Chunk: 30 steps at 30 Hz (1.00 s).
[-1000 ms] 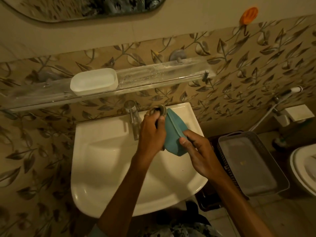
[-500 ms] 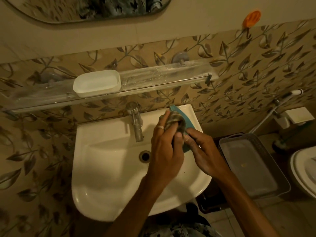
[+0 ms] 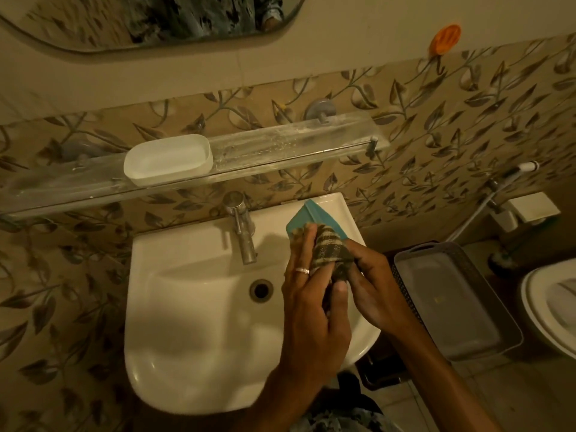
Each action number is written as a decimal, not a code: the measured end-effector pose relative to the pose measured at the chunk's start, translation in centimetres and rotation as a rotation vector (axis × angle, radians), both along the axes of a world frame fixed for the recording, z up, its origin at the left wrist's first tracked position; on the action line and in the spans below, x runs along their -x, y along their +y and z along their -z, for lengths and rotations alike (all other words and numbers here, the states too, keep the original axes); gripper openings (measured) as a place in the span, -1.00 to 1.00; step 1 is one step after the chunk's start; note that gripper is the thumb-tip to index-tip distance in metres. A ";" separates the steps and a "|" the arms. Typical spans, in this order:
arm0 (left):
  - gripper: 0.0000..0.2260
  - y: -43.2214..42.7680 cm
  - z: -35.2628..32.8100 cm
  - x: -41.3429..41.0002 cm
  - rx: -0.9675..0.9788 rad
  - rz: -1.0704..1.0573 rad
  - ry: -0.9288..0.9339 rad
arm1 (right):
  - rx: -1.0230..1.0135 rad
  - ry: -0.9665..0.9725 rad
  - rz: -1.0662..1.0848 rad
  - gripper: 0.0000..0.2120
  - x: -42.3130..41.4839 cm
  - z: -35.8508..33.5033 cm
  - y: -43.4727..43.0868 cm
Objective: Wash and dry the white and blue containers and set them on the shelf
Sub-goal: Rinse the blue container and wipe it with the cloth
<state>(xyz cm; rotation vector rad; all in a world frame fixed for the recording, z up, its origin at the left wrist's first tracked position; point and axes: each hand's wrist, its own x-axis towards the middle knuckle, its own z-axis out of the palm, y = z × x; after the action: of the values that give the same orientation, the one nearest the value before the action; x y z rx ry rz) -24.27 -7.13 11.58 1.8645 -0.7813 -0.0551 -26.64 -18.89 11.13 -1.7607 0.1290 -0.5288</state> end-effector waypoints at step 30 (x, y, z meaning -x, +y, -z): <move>-0.71 0.0 -1.1 -10.0 0.526 -0.148 1.111 | -0.217 0.070 -0.093 -0.80 -1.2 -1.2 -3.3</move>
<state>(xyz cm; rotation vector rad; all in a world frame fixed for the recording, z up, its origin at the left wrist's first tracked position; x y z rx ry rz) -14.30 -7.16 12.68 1.1084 0.1248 -0.6618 -25.40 -22.17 12.30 -1.5655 0.1478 -0.3717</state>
